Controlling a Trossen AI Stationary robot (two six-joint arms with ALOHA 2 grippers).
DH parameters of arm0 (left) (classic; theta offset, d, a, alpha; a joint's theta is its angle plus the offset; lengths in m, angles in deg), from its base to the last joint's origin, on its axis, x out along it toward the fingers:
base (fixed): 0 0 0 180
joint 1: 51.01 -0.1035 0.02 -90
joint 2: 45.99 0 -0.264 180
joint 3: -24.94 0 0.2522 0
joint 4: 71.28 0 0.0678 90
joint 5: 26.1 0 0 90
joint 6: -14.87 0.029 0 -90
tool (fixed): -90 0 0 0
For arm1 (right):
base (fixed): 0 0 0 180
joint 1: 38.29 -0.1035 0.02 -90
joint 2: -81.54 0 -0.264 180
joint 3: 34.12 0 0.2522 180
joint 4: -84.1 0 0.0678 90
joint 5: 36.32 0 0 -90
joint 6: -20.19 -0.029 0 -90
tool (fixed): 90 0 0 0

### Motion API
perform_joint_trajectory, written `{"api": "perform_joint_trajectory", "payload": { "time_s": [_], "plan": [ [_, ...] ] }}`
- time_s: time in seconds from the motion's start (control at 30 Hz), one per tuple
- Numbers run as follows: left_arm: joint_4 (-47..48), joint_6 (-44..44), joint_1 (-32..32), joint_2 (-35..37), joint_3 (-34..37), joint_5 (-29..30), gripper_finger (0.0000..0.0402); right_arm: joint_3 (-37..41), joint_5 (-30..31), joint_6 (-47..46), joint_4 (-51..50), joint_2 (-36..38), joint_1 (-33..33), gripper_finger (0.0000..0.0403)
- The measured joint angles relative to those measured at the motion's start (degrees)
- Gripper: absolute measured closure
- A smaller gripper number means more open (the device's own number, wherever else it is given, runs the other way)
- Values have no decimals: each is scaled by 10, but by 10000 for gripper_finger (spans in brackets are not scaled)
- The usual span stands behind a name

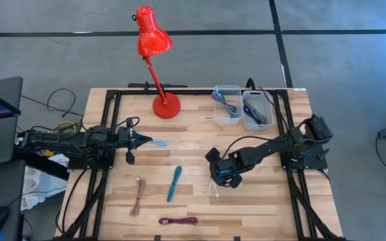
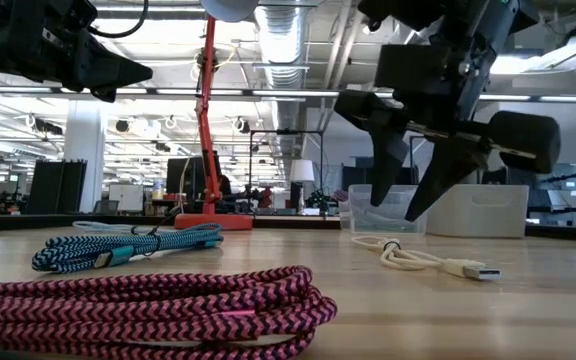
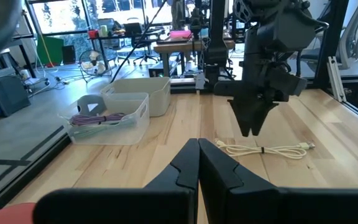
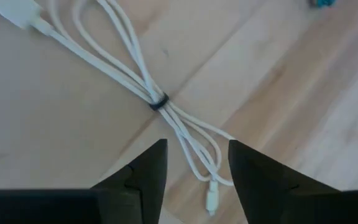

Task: Pick & Place USB Port
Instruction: Put the white charger cable into the transparent bin

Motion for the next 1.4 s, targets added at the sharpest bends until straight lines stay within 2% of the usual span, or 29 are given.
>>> {"api": "perform_joint_trajectory", "payload": {
  "time_s": [0.3, 0.73, 0.83, 1.0, 1.13, 1.4],
  "plan": [
    [0, 0, 0, 0, 0, 0, 396, 0, -15, -5, 27, -6, 2, 292],
    [0, 0, 0, 0, 0, 0, 396, -1, -12, -6, 33, -60, 3, 305],
    [0, 0, 0, 0, 0, 0, 396, -1, -11, -19, 32, -61, 3, 328],
    [0, 0, 0, 0, 0, 0, 396, 0, -12, -46, 32, -61, 8, 392],
    [0, 0, 0, 0, 0, 0, 396, 0, -12, -68, 35, -62, 9, 387],
    [0, 0, 0, 0, 0, 0, 396, 2, 11, -112, 43, -35, 14, 402]
  ]
}}
